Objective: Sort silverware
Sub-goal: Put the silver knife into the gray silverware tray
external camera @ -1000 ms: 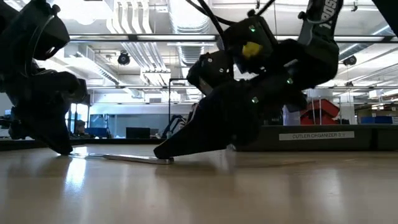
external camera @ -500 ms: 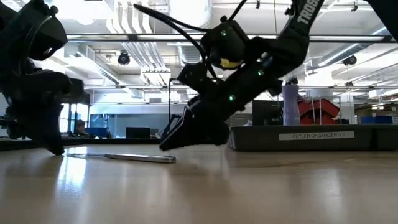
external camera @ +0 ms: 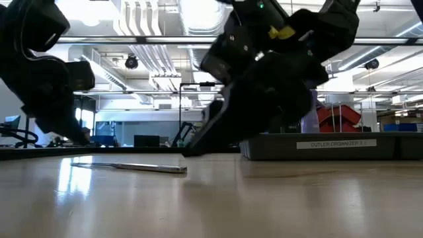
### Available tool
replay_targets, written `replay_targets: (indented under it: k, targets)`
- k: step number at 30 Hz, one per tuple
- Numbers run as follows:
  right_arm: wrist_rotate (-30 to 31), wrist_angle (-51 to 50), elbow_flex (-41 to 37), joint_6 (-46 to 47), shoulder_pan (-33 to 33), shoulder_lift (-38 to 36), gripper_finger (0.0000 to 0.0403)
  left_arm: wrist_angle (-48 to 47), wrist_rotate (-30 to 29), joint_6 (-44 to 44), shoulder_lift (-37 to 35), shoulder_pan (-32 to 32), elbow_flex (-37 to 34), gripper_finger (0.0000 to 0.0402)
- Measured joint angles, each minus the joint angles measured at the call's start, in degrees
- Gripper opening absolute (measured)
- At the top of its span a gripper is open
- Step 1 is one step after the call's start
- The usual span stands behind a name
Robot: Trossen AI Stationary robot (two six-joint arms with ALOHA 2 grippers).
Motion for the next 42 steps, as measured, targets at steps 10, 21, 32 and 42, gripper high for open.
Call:
replay_targets:
  k: [10,21,32,42]
  targets:
    - [-11.02,3.25,0.10,5.20,0.06,0.46,0.0155,3.84,-4.62,1.66,8.70,0.02,0.07,0.0000]
    - [-11.05,2.46,2.11,6.95,-1.77,4.58,0.0117,5.86,-6.97,-0.31,14.11,0.08,0.24,0.0000]
    - [-11.38,-7.45,9.82,3.15,-4.82,7.20,0.0113,-2.68,-3.63,-5.13,9.21,-0.07,0.81,0.0000]
    - [-9.05,-9.75,11.00,0.87,-7.28,6.85,0.0126,-2.22,-3.11,-6.49,4.62,-2.80,1.05,0.0000]
